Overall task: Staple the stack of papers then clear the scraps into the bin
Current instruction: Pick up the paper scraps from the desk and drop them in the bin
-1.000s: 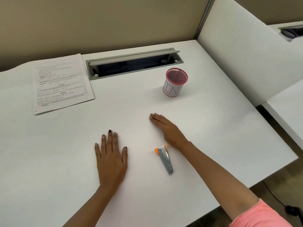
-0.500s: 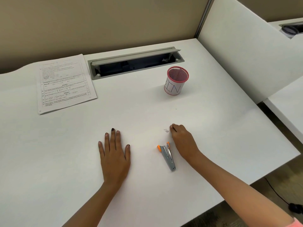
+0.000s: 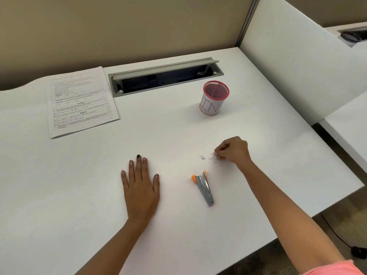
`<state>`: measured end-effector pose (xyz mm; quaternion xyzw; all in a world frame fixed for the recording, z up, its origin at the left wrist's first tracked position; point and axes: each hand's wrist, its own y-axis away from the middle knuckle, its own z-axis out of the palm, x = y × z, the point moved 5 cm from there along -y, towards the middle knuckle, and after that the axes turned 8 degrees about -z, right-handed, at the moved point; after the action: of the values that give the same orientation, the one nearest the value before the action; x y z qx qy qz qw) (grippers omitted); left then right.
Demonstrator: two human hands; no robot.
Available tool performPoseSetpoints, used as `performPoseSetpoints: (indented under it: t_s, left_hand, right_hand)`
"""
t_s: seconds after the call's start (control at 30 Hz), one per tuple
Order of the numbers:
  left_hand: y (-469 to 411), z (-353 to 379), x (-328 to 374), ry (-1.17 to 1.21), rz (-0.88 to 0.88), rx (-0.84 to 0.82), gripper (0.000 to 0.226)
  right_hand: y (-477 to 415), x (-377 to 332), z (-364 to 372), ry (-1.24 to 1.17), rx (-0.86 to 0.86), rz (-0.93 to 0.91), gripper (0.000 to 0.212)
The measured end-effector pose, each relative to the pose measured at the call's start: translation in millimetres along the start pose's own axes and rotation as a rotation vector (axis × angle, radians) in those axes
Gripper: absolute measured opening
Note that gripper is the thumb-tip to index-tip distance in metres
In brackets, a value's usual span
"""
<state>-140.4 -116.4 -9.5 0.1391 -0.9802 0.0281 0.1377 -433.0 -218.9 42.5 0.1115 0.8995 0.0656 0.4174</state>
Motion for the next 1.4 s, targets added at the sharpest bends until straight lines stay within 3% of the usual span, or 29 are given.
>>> performPoseSetpoints:
  t_s: [0.13,0.23,0.33,0.43,0.6,0.73,0.9,1.0,1.13,1.4]
  left_hand:
    - [0.1,0.1,0.4,0.004,0.004,0.008,0.063]
    - [0.1,0.1,1.0,0.007,0.004,0.011,0.063]
    - [0.4,-0.4,0.7,0.005,0.001,0.011,0.063]
    - [0.5,-0.7,1.1,0.007,0.001,0.009,0.063]
    - [0.5,-0.6,0.1,0.009,-0.002,0.004,0.063]
    - [0.6,-2.3,1.6,0.019,-0.001,0.011,0.062]
    - [0.8,-2.7,1.3,0.027,-0.003,0.009,0.062]
    - [0.6,-3.5,1.4,0.031,-0.006,0.010,0.062]
    - [0.3,-3.6,1.3,0.031,-0.005,0.011,0.062]
    - [0.7,-4.4,1.9,0.033,-0.003,0.017,0.061]
  right_hand:
    - [-0.3,16.2,-2.5,-0.641,0.002,0.219,0.021]
    - [-10.4,6.8,-6.5,-1.000,0.089,0.286,0.011]
    - [-31.7,-11.6,-15.2,-1.177,0.173,0.294,0.007]
    - [-55.3,-38.9,-28.7,-1.201,0.226,0.198,0.008]
    - [-92.5,-81.0,-52.6,-0.982,0.407,0.033,0.013]
    - [-115.1,-102.0,-66.5,-0.440,0.587,-0.089,0.009]
    - [-130.0,-120.2,-68.9,0.044,0.568,-0.308,0.016]
    - [-130.8,-127.7,-66.1,0.150,0.534,-0.416,0.027]
    - [-125.1,-135.6,-63.8,0.284,0.523,-0.514,0.027]
    - [-123.0,-132.5,-59.7,0.266,0.505,-0.535,0.025]
